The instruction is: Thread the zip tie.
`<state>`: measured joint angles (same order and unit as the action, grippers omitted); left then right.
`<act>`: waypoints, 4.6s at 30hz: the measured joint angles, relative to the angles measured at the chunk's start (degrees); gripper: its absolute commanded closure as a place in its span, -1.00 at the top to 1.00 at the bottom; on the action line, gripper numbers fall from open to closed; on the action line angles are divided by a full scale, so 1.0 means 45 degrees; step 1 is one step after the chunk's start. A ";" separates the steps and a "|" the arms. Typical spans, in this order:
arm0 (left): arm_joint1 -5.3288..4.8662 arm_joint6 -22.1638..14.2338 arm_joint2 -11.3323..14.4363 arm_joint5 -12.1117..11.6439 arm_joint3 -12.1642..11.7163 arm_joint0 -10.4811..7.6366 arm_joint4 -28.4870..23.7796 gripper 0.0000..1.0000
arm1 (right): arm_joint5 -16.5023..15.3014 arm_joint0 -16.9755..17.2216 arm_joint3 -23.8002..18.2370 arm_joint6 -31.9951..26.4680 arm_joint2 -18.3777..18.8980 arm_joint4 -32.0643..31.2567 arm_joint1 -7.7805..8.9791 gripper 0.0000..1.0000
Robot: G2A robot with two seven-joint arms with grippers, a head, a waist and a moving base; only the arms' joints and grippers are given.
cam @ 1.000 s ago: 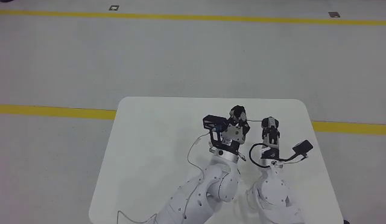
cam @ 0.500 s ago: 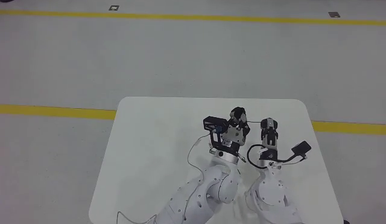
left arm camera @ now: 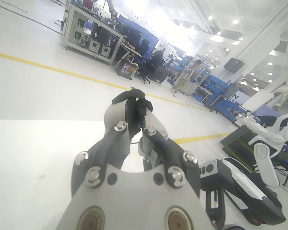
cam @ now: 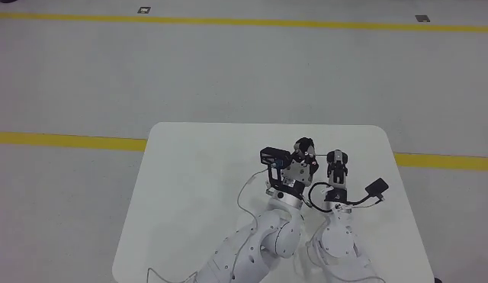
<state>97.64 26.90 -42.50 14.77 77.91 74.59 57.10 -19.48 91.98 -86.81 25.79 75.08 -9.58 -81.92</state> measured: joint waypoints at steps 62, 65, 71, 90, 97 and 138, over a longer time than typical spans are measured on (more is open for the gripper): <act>0.0047 -0.0188 -0.0078 -0.0306 -0.0021 -0.0064 -0.0820 -1.00 | 0.0000 -0.0184 -0.0088 0.1839 -0.0995 -0.0574 0.0714 -1.00; 0.0047 -0.0188 -0.0078 -0.0306 -0.0021 -0.0064 -0.0820 -1.00 | 0.0000 -0.0184 -0.0088 0.1839 -0.0995 -0.0574 0.0714 -1.00; 0.0047 -0.0188 -0.0078 -0.0306 -0.0021 -0.0064 -0.0820 -1.00 | 0.0000 -0.0184 -0.0088 0.1839 -0.0995 -0.0574 0.0714 -1.00; -0.0050 0.0091 -0.0463 -0.0787 0.0327 0.0286 -0.1098 -1.00 | -0.0001 0.0041 -0.0262 0.1872 -0.0731 -0.0536 0.0618 -1.00; -0.0096 0.0174 -0.0208 -0.0825 0.0311 0.0308 -0.1104 -1.00 | 0.0000 0.0351 -0.0715 0.1645 -0.0696 -0.0486 0.0651 -1.00; -0.0180 0.0508 0.0392 -0.1731 0.0256 0.0235 -0.3004 -1.00 | 0.0000 0.1206 -0.2114 0.2159 -0.0558 0.0564 0.0995 -1.00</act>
<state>96.83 29.19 -40.74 6.98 79.07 75.65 43.58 -19.48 97.41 -96.33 35.50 72.57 -7.05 -77.44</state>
